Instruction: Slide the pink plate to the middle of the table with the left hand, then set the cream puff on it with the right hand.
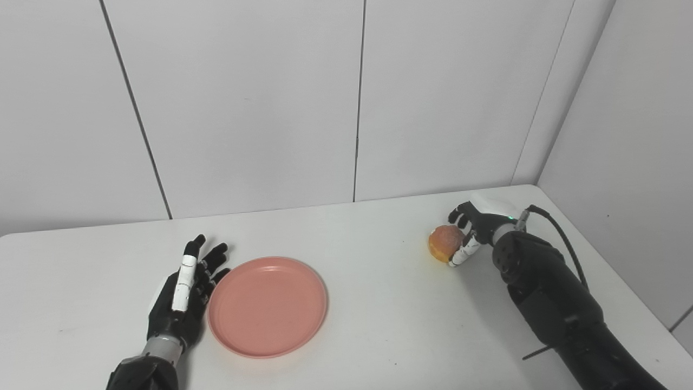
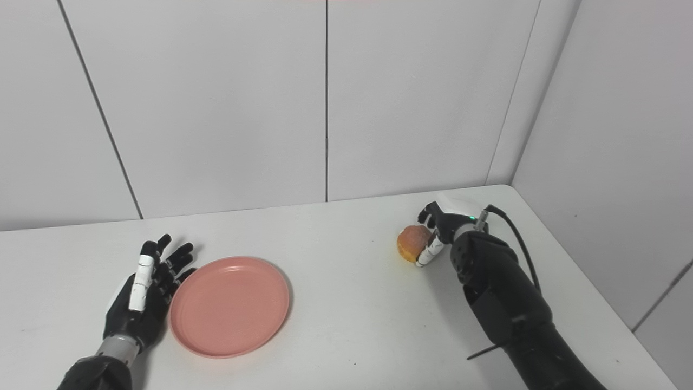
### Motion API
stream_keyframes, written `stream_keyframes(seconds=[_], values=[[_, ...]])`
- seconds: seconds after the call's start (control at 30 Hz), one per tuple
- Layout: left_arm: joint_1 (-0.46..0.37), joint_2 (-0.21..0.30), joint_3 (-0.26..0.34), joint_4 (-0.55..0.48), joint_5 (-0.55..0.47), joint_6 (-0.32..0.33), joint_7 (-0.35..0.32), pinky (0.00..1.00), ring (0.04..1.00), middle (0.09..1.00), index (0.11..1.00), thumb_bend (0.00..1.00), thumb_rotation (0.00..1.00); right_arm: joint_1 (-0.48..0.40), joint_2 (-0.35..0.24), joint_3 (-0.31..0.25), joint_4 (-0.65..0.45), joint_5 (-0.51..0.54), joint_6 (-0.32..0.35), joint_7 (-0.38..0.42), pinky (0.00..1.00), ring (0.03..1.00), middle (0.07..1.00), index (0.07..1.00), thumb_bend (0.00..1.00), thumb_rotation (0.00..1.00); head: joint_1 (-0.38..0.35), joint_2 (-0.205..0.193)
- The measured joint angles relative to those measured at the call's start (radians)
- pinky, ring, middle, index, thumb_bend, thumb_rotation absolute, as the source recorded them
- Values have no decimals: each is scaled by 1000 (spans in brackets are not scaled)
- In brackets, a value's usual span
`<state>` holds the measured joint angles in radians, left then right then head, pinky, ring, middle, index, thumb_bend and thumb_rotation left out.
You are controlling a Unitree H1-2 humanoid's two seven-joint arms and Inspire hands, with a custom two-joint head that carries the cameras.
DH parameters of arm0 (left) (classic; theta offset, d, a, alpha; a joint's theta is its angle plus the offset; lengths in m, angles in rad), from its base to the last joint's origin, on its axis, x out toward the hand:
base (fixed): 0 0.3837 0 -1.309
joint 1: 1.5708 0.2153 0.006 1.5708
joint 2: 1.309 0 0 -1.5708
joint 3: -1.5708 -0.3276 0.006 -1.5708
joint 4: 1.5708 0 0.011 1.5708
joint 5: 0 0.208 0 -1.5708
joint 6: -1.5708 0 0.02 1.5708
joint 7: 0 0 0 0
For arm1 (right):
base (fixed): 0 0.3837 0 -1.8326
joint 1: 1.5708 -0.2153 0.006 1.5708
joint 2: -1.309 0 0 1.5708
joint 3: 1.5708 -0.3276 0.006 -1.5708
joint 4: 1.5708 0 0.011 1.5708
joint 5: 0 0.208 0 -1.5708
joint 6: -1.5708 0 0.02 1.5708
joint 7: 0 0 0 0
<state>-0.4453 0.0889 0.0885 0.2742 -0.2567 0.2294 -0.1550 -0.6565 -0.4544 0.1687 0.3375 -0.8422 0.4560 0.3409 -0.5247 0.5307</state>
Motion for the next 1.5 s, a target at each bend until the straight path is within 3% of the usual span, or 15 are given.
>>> stream_keyframes(seconds=[0.17,0.4,0.43,0.47,0.57,0.6,0.67,0.73,0.97,1.2,1.3,1.5], values=[[0,0,2,0,-1,0,0,924,938,875,991,885,818,8,-2,16,16,38,-8,-53,363,461,554,634,878,56,5,3],[1,0,1,0,-1,0,-4,859,925,875,991,914,817,11,-26,70,26,51,-23,-75,437,532,588,592,829,90,6,5],[1,0,1,0,0,0,-5,859,925,879,991,914,816,11,-30,77,26,52,-25,-75,440,540,592,532,649,118,6,6],[1,0,1,0,0,0,-5,860,925,880,991,914,816,11,-33,82,26,53,-27,-76,441,543,593,512,588,127,6,6],[1,0,1,0,0,-1,-6,863,928,882,985,911,808,11,-39,95,26,53,-34,-83,470,571,606,485,526,130,8,6],[1,0,1,1,-1,-1,-7,863,928,882,985,911,808,12,-43,102,24,56,-40,-83,471,572,606,484,525,130,8,6],[1,0,2,5,-1,-5,-8,851,927,882,984,906,810,13,-47,109,22,59,-46,-84,374,477,540,477,527,33,8,6],[0,0,1,11,-1,-11,-12,840,925,883,988,897,820,15,-52,116,19,59,-57,-86,363,475,530,472,526,7,8,6],[-2,0,2,20,-1,-24,-24,873,926,871,989,898,817,25,-61,118,0,79,-67,-90,411,522,537,466,523,0,12,6],[-5,-1,1,25,-1,-26,-26,895,936,879,1000,907,815,29,-67,118,-58,102,-67,-65,330,430,493,480,530,0,22,6],[-7,-2,2,29,-1,-28,-27,872,935,883,1000,898,809,28,-74,118,-109,105,-67,-43,438,542,544,461,522,0,52,12],[-7,-8,-3,33,-1,-36,-28,863,938,894,1000,892,821,15,-81,109,-196,107,-66,-15,343,439,482,486,529,0,107,21]])
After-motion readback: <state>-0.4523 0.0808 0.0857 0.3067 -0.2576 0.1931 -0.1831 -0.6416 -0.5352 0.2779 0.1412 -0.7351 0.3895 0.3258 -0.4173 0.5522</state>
